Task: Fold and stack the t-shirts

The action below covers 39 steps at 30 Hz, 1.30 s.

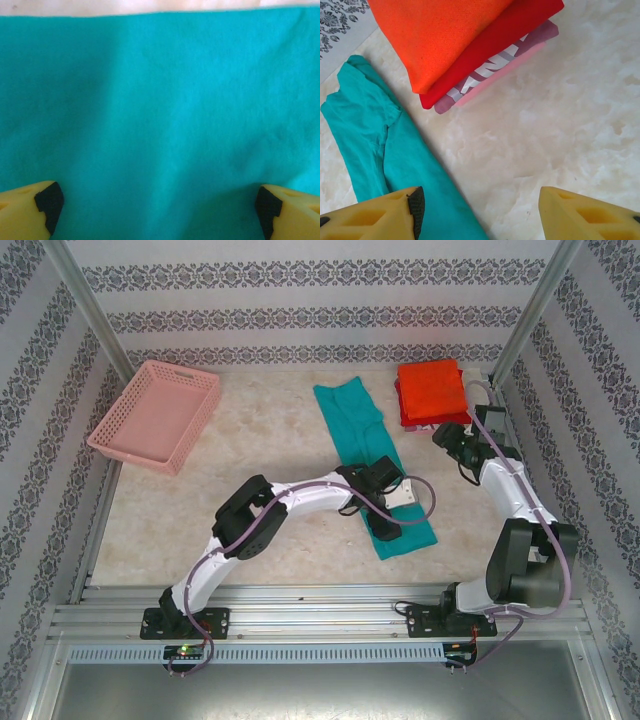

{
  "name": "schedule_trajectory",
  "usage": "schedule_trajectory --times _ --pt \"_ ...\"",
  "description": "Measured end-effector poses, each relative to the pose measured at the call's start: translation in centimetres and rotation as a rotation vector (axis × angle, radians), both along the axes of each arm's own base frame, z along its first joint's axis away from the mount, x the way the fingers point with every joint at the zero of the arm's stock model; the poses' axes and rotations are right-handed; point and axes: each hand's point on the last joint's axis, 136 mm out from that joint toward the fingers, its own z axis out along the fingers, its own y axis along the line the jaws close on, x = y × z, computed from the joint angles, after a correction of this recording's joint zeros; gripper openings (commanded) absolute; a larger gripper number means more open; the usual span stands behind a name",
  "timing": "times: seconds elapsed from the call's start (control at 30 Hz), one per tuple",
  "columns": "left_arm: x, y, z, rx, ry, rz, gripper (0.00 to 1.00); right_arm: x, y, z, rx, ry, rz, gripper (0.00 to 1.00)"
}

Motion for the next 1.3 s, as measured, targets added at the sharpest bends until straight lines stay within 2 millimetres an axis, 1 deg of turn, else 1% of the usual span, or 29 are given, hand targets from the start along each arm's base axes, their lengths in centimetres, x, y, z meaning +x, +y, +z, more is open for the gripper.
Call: schedule_trajectory --times 0.07,0.13,0.23,0.3,0.37,0.4,0.43,0.5,0.57,0.7,0.8,0.87,0.93,1.03,1.13,1.2,1.27,1.3 --pt "-0.4 1.3 -0.1 0.021 -0.013 -0.007 1.00 -0.1 0.3 -0.2 0.010 0.001 0.010 0.62" --pt "-1.0 3.4 -0.1 0.043 -0.007 0.001 1.00 -0.1 0.6 -0.3 0.020 0.003 0.022 0.63" --pt "-1.9 7.5 -0.2 0.067 0.013 0.038 1.00 0.2 1.7 -0.6 0.021 0.001 0.054 0.63" --pt "-2.3 10.4 -0.2 0.072 0.024 0.071 1.00 0.4 3.2 -1.1 0.014 0.012 0.101 0.63" --pt "-2.8 12.7 -0.2 0.066 0.031 0.103 1.00 0.5 5.1 -2.1 0.008 0.033 0.153 0.63" --pt "-3.0 13.6 -0.2 0.064 0.034 0.117 1.00 0.5 6.1 -2.7 0.007 0.048 0.181 0.63" --pt "-3.2 14.2 -0.2 0.062 0.034 0.126 1.00 0.6 7.0 -3.2 0.005 0.060 0.205 0.63" --pt "-3.3 14.6 -0.2 0.054 0.031 0.135 1.00 0.9 8.9 -4.1 -0.001 0.082 0.257 0.63" --pt "-3.2 14.3 -0.2 0.036 0.028 0.141 1.00 1.5 10.7 -4.7 -0.005 0.096 0.301 0.62" --pt "-3.1 13.7 0.1 -0.004 0.042 0.155 1.00 3.6 14.2 -5.7 -0.009 0.107 0.375 0.60" --pt "-3.1 13.2 0.4 -0.027 0.052 0.160 1.00 4.9 16.5 -6.4 -0.009 0.113 0.417 0.60" --pt "-3.1 12.8 0.6 -0.052 0.058 0.163 1.00 5.4 17.9 -6.6 -0.011 0.112 0.444 0.60" --pt "-3.0 12.5 1.2 -0.085 0.063 0.169 1.00 5.3 19.0 -6.5 -0.018 0.103 0.473 0.61" --pt "-3.0 12.5 3.3 -0.157 0.060 0.188 1.00 5.0 20.0 -5.8 -0.039 0.075 0.518 0.65" --pt "-1.9 13.5 7.0 -0.274 0.027 0.254 1.00 3.8 19.7 -4.6 -0.073 0.036 0.549 0.68" --pt "0.0 15.2 9.8 -0.372 -0.004 0.353 1.00 2.5 19.2 -3.1 -0.105 -0.003 0.575 0.70" --pt "1.9 17.5 11.6 -0.450 -0.023 0.457 1.00 1.2 18.8 -1.2 -0.139 -0.060 0.608 0.71" --pt "2.8 18.9 12.1 -0.482 -0.028 0.516 1.00 0.4 18.7 -0.2 -0.159 -0.094 0.632 0.72"
